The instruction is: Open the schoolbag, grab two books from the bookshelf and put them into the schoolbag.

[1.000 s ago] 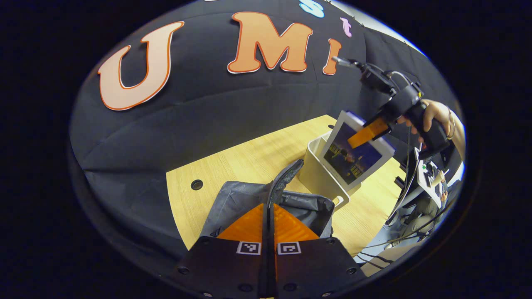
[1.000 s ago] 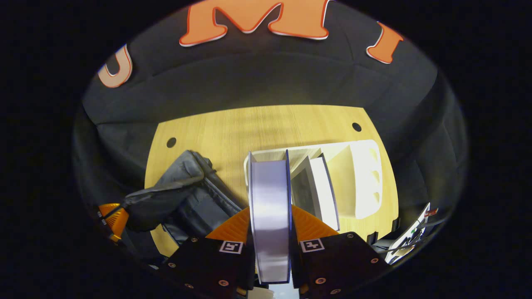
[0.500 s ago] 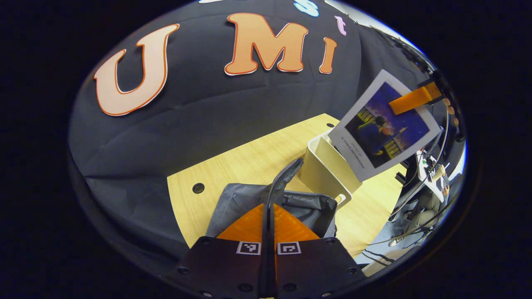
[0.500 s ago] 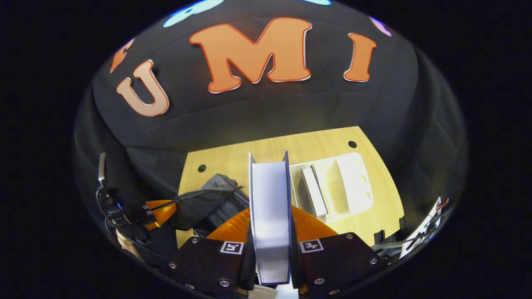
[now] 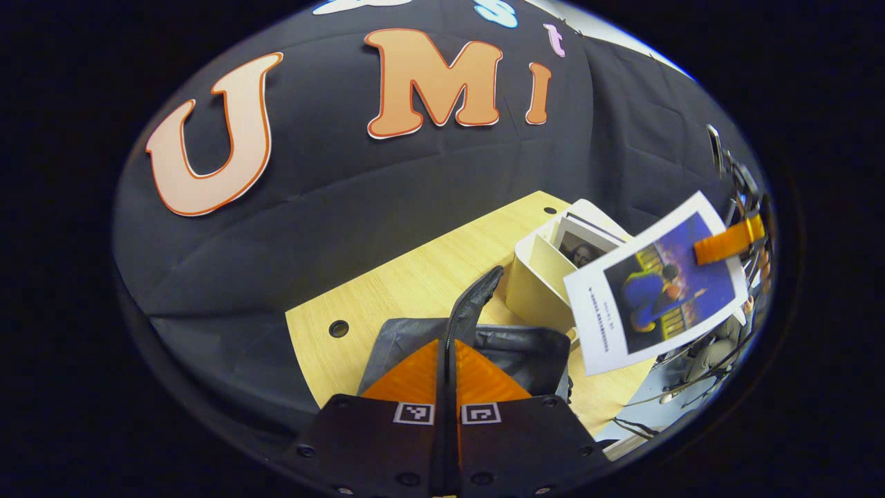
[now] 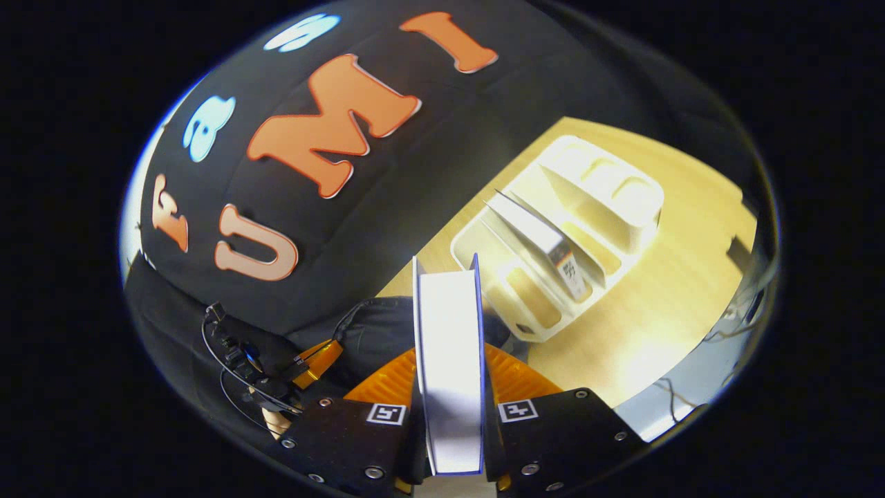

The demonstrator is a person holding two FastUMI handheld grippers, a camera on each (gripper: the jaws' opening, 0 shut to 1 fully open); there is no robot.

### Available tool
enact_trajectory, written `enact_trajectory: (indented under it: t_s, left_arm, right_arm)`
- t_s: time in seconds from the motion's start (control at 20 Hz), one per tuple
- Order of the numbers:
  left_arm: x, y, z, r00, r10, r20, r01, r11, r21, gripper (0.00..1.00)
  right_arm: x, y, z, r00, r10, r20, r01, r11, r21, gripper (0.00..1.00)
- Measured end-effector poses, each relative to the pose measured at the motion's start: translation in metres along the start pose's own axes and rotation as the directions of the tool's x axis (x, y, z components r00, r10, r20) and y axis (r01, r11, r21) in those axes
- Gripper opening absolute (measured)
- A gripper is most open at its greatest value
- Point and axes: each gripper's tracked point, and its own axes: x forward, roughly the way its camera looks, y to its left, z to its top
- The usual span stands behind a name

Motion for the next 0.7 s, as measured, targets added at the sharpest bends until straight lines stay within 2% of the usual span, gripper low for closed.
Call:
enact_trajectory:
  t_s: [0.15, 0.3, 0.5, 0.7]
  left_arm:
    - [0.001, -0.002, 0.004, 1.0, -0.002, -0.004, 0.002, 1.0, 0.007, 0.0]
    - [0.002, -0.006, 0.005, 1.0, -0.005, -0.006, 0.005, 1.0, 0.014, 0.01]
    - [-0.002, -0.011, 0.007, 1.0, -0.008, -0.001, 0.008, 1.0, 0.015, 0.0]
    - [-0.007, -0.017, 0.011, 1.0, -0.008, 0.006, 0.008, 1.0, 0.024, 0.0]
  right_arm:
    - [0.024, -0.015, -0.034, 0.997, 0.072, -0.018, -0.068, 0.988, 0.139, 0.34]
    - [0.064, -0.01, -0.065, 0.99, 0.132, -0.049, -0.118, 0.968, 0.222, 0.34]
    - [0.127, -0.008, -0.093, 0.986, 0.133, -0.101, -0.101, 0.956, 0.274, 0.34]
    - [0.178, -0.003, -0.103, 0.988, 0.135, -0.071, -0.109, 0.952, 0.287, 0.34]
